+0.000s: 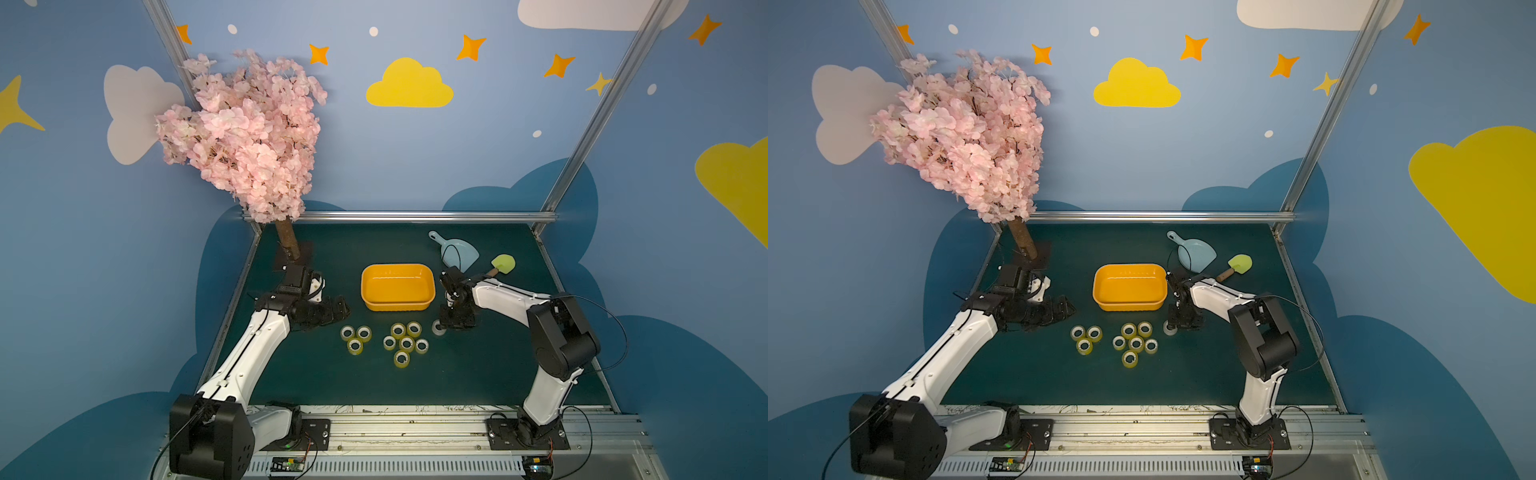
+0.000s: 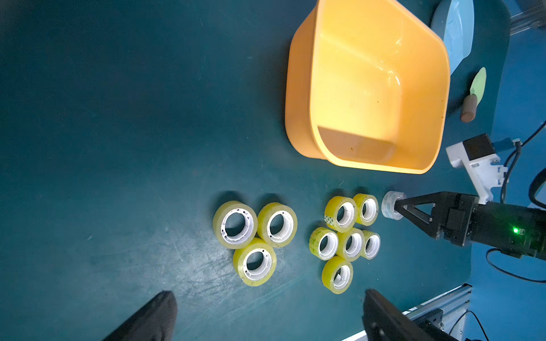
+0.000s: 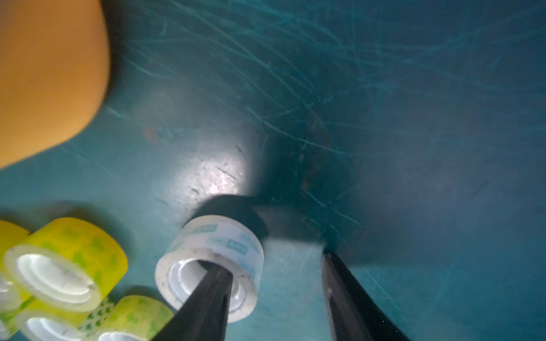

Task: Put the transparent tape into the storage box
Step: Pick up the tape at the center of the board.

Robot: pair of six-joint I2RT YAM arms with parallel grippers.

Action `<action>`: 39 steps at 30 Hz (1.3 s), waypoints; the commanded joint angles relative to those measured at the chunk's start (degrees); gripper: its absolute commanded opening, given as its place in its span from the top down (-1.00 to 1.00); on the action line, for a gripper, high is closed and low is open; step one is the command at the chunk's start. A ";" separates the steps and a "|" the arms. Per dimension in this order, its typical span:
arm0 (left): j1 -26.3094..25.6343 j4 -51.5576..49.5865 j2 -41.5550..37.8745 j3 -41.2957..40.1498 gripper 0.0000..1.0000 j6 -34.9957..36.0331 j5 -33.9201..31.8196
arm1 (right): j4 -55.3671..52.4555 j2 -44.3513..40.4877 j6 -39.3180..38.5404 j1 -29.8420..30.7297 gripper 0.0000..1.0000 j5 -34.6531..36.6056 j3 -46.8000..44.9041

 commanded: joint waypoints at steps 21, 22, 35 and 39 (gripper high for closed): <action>-0.08 -1.71 1.65 1.32 -1.00 1.61 -1.68 | -1.15 -6.72 0.14 4.00 1.00 8.01 -5.51; -0.08 -1.71 1.59 1.39 -1.00 1.54 -1.55 | -1.11 -7.95 0.07 4.00 1.00 7.73 -5.99; -0.09 4.08 -2.68 8.30 -1.00 4.78 -1.18 | -4.64 -23.78 -2.25 3.98 1.00 1.89 -7.32; -0.12 8.15 -0.21 10.37 -1.00 5.05 0.08 | -6.08 -27.00 -2.88 3.91 1.00 0.46 -5.37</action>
